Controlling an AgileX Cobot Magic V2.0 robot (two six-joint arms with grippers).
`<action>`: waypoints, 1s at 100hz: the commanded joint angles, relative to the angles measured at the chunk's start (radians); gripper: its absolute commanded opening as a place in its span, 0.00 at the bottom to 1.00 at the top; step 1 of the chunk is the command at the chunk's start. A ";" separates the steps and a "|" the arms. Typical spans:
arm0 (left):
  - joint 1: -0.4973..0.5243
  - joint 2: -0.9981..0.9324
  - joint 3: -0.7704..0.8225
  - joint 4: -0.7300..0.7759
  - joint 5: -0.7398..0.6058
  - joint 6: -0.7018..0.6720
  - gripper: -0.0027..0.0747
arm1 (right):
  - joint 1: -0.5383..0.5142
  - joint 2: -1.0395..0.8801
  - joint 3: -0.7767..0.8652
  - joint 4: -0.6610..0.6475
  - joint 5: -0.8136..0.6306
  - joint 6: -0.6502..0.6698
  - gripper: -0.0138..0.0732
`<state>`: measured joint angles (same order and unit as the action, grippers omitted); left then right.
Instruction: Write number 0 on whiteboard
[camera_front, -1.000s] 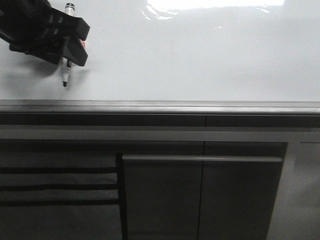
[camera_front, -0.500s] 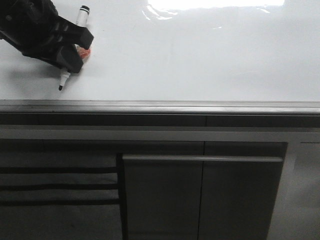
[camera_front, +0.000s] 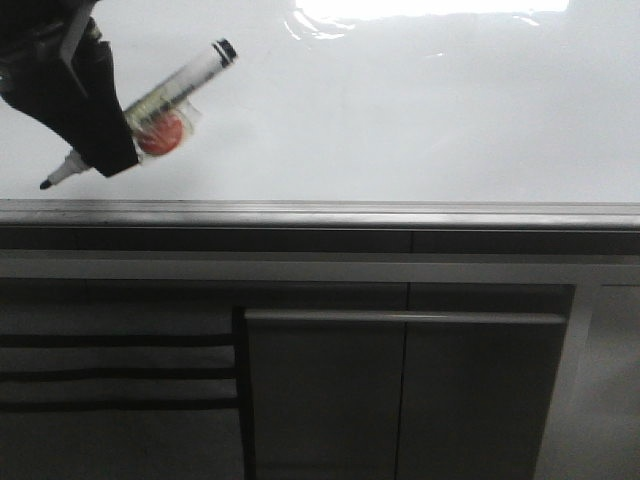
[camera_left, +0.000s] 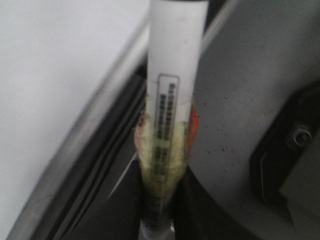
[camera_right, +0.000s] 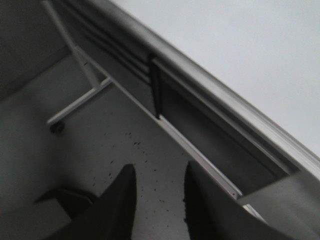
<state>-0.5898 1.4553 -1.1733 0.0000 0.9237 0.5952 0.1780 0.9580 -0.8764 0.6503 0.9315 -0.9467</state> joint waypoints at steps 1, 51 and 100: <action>-0.075 -0.039 -0.035 -0.061 0.045 0.105 0.02 | 0.091 0.069 -0.070 0.042 -0.006 -0.140 0.40; -0.274 -0.039 -0.053 -0.131 0.033 0.135 0.02 | 0.356 0.322 -0.195 0.067 -0.032 -0.266 0.40; -0.274 -0.037 -0.106 -0.149 0.027 0.135 0.02 | 0.363 0.326 -0.195 0.135 -0.008 -0.345 0.40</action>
<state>-0.8480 1.4553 -1.2218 -0.0403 1.0945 0.7451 0.5286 1.2950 -1.0389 0.6861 0.9330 -1.2837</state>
